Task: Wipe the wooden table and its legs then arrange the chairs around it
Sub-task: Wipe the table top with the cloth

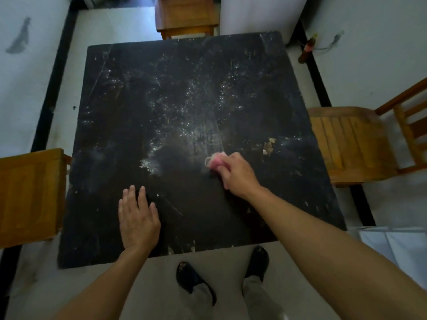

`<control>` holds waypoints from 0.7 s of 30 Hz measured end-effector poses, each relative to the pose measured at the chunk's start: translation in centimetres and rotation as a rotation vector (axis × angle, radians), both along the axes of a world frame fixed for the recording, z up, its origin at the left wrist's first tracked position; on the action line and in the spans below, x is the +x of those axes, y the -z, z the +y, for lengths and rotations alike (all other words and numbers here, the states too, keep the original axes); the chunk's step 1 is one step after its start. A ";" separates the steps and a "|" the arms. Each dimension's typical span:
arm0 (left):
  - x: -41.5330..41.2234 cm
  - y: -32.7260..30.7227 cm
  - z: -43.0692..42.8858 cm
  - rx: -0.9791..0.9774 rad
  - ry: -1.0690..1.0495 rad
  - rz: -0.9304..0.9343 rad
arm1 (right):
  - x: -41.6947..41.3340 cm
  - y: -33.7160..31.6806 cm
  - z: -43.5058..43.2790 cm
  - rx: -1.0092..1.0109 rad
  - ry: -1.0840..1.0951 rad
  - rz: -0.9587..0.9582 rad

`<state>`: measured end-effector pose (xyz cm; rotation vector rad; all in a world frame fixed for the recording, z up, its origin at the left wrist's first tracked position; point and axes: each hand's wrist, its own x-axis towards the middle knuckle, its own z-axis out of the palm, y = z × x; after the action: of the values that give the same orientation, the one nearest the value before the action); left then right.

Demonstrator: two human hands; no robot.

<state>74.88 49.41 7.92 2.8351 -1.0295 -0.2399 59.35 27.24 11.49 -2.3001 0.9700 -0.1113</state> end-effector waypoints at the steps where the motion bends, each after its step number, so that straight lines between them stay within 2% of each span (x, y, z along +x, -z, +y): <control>1: -1.2 -0.4 -0.7 -0.028 0.033 0.004 | -2.1 -0.3 -1.7 -0.029 0.080 -0.015; 5: -6.1 -1.3 -5.8 -0.120 0.140 0.043 | -11.7 -1.6 -9.5 -0.068 0.673 0.005; 8: -8.6 -0.3 -8.4 -0.083 0.070 0.076 | -11.1 -0.6 -12.4 -0.069 0.913 0.133; 10: -9.1 0.4 -8.6 -0.070 0.048 0.027 | -7.5 0.2 -11.4 -0.109 0.840 0.101; 11: -9.3 0.7 -8.7 -0.058 0.054 0.000 | -5.4 0.5 -10.4 -0.149 0.711 0.031; 13: -9.3 1.4 -9.1 -0.049 0.041 -0.027 | -1.3 1.3 -8.0 -0.157 0.291 -0.028; 15: -9.6 1.5 -8.9 -0.029 0.023 -0.025 | 1.0 1.5 -6.2 -0.006 -0.116 -0.002; 16: -9.8 1.4 -8.8 -0.023 0.017 -0.026 | 1.3 1.4 -6.4 0.049 -0.228 -0.021; 18: -9.8 1.2 -8.7 -0.017 0.016 -0.029 | -0.1 0.9 -9.3 0.026 -0.157 -0.106; 21: -9.6 1.0 -8.9 -0.019 0.013 -0.022 | -5.5 0.3 -17.0 -0.134 0.240 -0.066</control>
<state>65.26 40.53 6.94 2.8219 -1.0485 -0.1990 53.87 10.23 11.15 -2.2747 1.2340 -0.3592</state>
